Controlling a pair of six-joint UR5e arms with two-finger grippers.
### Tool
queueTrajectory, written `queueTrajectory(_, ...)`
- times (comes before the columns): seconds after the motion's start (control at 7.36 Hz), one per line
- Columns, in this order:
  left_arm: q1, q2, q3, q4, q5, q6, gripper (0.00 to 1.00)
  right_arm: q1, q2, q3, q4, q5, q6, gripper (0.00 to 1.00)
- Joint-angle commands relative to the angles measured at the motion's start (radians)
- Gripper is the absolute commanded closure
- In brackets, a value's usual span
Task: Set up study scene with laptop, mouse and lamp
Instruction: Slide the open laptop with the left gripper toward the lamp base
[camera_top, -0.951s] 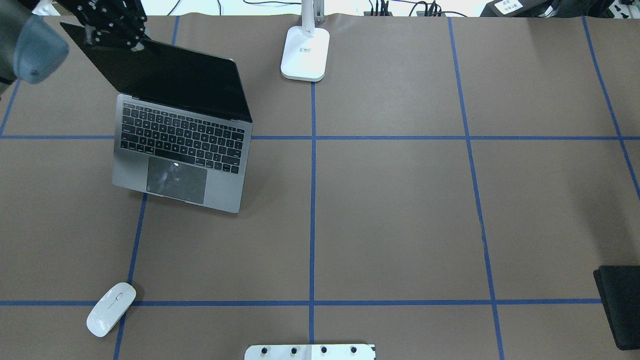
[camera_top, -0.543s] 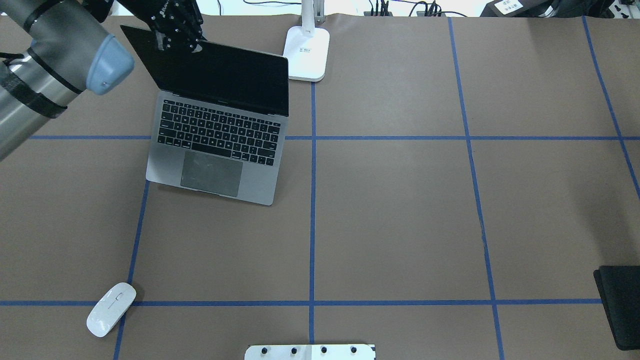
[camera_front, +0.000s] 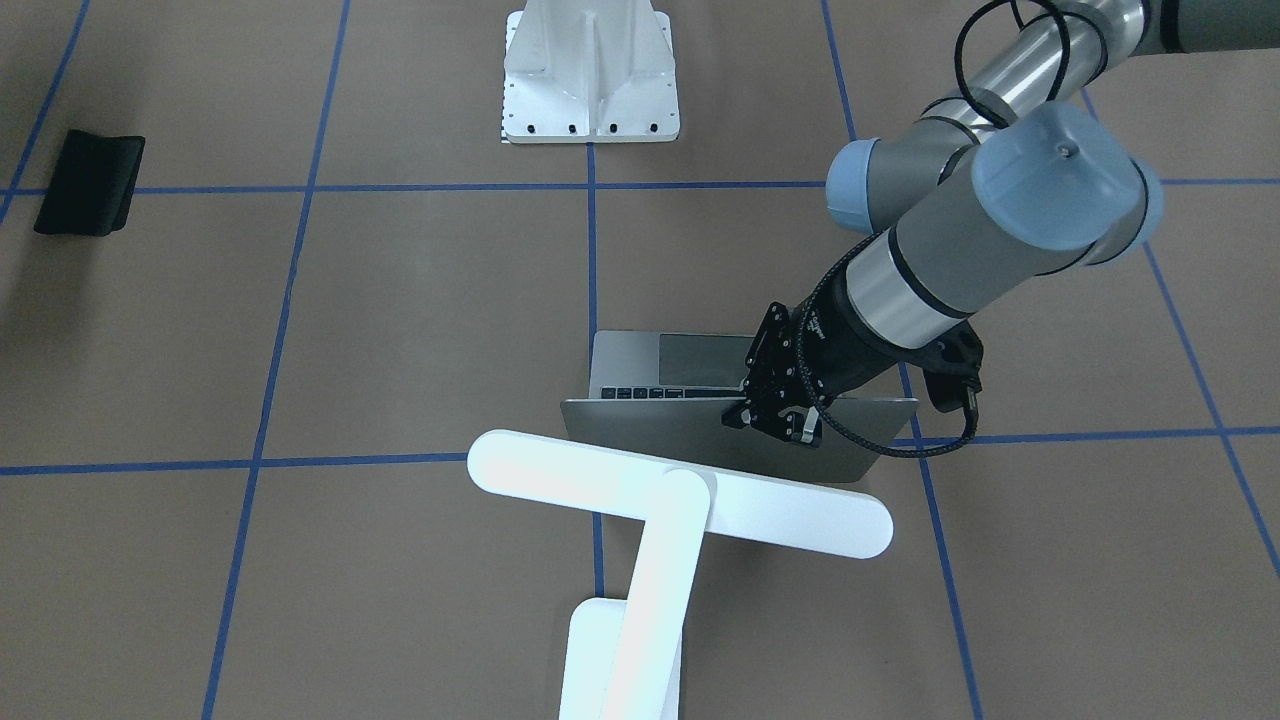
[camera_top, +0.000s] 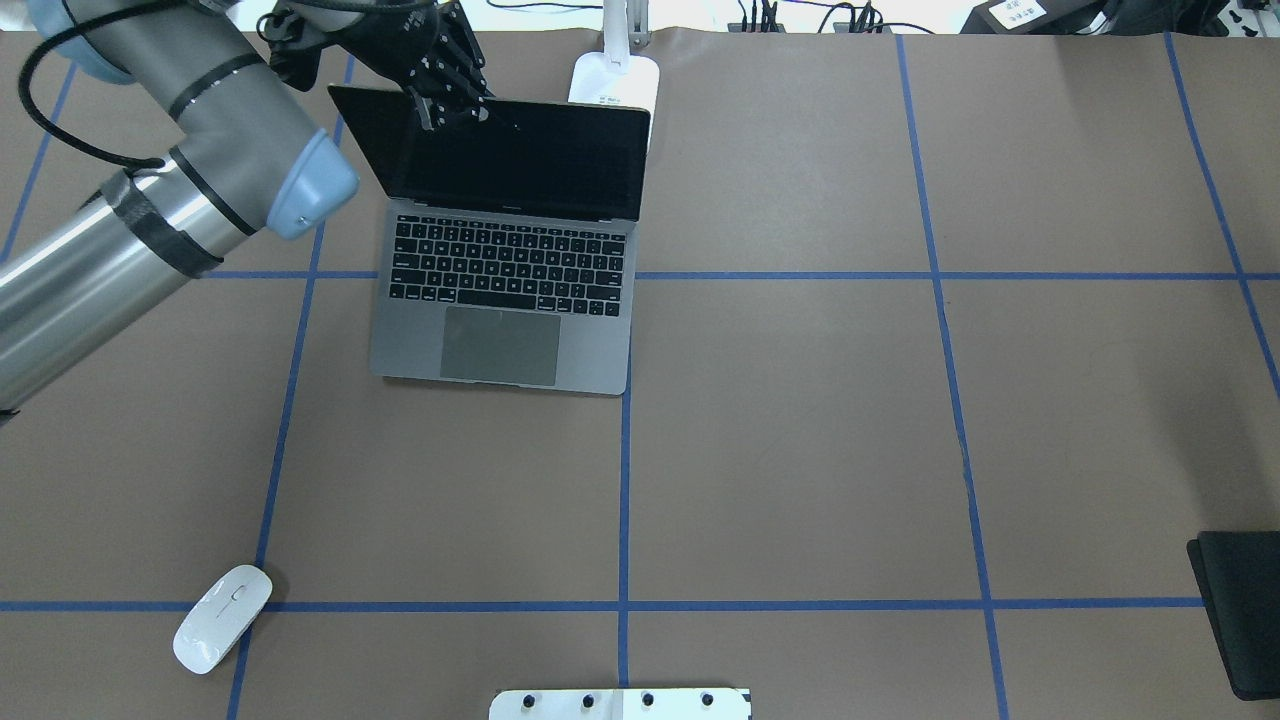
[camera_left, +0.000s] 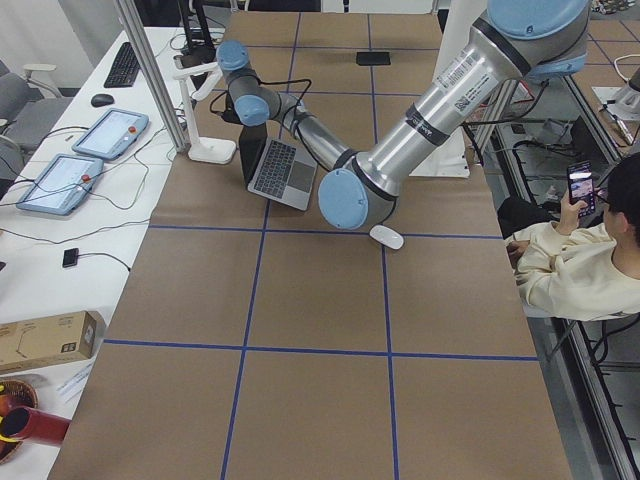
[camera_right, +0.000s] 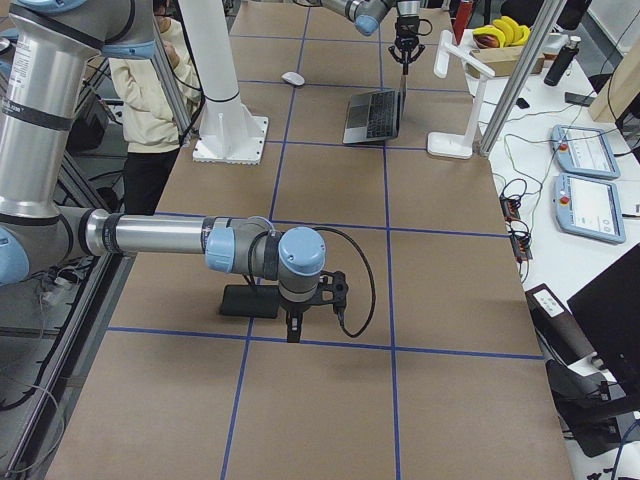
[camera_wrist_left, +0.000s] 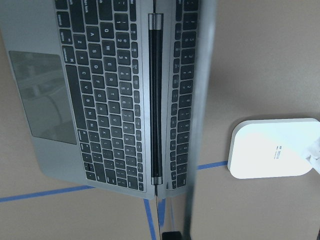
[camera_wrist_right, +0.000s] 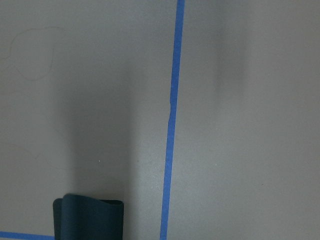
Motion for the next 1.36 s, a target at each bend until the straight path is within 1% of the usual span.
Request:
queueTrajectory(0.0,0.021,-0.002,0.077,-0.149,0.092,-0.033,1.0,0.0,0.0,-0.001,0.0,0.0,0.002,0.0)
queueTrajectory(0.27,0.025,-0.004,0.131,-0.234,0.159,-0.032,1.0,0.0,0.0,-0.002,0.0,0.0,0.002,0.0)
queueTrajectory(0.54,0.052,-0.048,0.191,-0.265,0.242,-0.032,1.0,0.0,0.0,-0.002,0.0,0.0,0.002,0.0)
queueTrajectory(0.68,0.054,-0.053,0.195,-0.272,0.244,-0.032,1.0,0.0,0.0,-0.004,-0.002,0.002,0.002,0.0)
queueTrajectory(0.82,0.075,-0.053,0.2,-0.279,0.268,-0.026,1.0,0.0,0.0,-0.002,-0.002,0.002,0.002,0.0)
queueTrajectory(0.95,0.09,-0.047,0.209,-0.314,0.291,-0.003,1.0,0.0,0.0,-0.002,-0.002,0.0,0.002,0.0)
queueTrajectory(1.09,0.089,-0.044,0.209,-0.325,0.293,0.035,0.77,0.0,0.002,-0.002,0.0,0.0,0.002,0.0)
queueTrajectory(1.22,0.084,-0.042,0.208,-0.325,0.29,0.037,0.48,0.0,0.002,-0.002,-0.002,0.0,0.002,0.0)
